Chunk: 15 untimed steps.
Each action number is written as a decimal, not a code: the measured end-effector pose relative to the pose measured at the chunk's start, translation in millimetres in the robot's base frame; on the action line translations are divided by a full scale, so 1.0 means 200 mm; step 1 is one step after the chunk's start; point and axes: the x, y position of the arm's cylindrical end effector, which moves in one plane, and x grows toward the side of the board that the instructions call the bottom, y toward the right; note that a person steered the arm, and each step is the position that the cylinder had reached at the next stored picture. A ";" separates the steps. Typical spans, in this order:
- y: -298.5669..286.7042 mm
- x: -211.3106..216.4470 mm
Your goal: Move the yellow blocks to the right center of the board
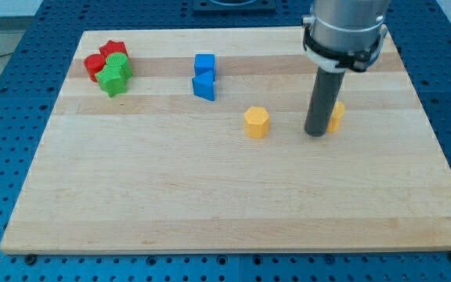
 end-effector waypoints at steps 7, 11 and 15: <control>-0.10 0.23; -0.68 0.03; -0.01 0.03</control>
